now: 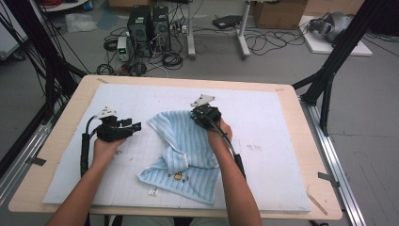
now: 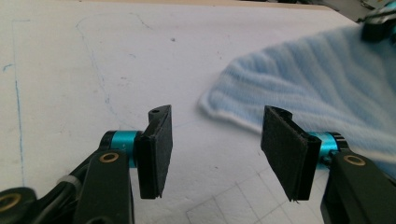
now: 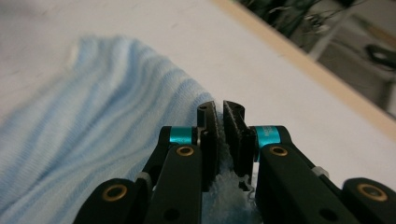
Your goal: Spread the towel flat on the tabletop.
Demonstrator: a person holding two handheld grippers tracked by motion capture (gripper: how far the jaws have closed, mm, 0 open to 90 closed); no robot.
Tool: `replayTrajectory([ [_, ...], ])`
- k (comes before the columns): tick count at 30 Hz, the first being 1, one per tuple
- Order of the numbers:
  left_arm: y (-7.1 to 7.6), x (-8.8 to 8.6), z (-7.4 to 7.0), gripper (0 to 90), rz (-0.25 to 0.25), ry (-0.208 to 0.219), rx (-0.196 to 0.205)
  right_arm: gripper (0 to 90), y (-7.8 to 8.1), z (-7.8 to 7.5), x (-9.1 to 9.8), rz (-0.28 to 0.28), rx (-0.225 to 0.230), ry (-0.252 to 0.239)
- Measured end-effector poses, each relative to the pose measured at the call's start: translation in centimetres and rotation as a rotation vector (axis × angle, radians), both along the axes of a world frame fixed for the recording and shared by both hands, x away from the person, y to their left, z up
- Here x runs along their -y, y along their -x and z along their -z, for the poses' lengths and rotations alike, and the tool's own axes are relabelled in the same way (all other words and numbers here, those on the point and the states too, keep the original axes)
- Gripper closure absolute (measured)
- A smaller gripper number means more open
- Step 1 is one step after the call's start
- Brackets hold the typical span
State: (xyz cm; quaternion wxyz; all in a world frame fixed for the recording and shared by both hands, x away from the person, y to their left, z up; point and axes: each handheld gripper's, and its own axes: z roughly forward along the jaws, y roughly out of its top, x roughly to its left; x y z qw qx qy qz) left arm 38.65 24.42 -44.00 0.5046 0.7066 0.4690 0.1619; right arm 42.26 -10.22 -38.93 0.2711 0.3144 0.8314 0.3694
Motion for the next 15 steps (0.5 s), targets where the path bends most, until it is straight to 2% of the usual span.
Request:
replayTrajectory([
  [2,0.0,0.0,0.0,43.8,0.002,-0.001,-0.001,84.9,0.0,-0.2,0.7,-0.012,-0.035,-0.039],
  [4,0.0,0.1,0.0,43.8,0.001,-0.002,-0.001,84.7,0.3,0.5,0.4,-0.062,-0.079,-0.018],
  [6,0.0,0.0,0.0,43.8,-0.001,0.001,0.000,84.5,0.5,1.7,-0.1,-0.126,-0.143,-0.036],
  [9,0.0,0.0,0.0,43.7,0.000,-0.002,0.000,84.5,0.9,3.5,-0.9,-0.171,-0.215,-0.033],
  [11,0.0,0.1,0.0,43.7,-0.003,0.001,0.000,83.8,1.1,4.7,-1.4,-0.189,-0.242,-0.006],
  [13,0.0,0.1,-0.1,43.7,0.000,-0.001,0.000,82.8,1.3,5.2,-1.4,-0.177,-0.243,-0.046],
  [15,0.0,0.1,0.0,43.7,0.003,-0.004,0.001,75.5,1.1,5.4,-0.9,-0.181,-0.289,-0.110],
])
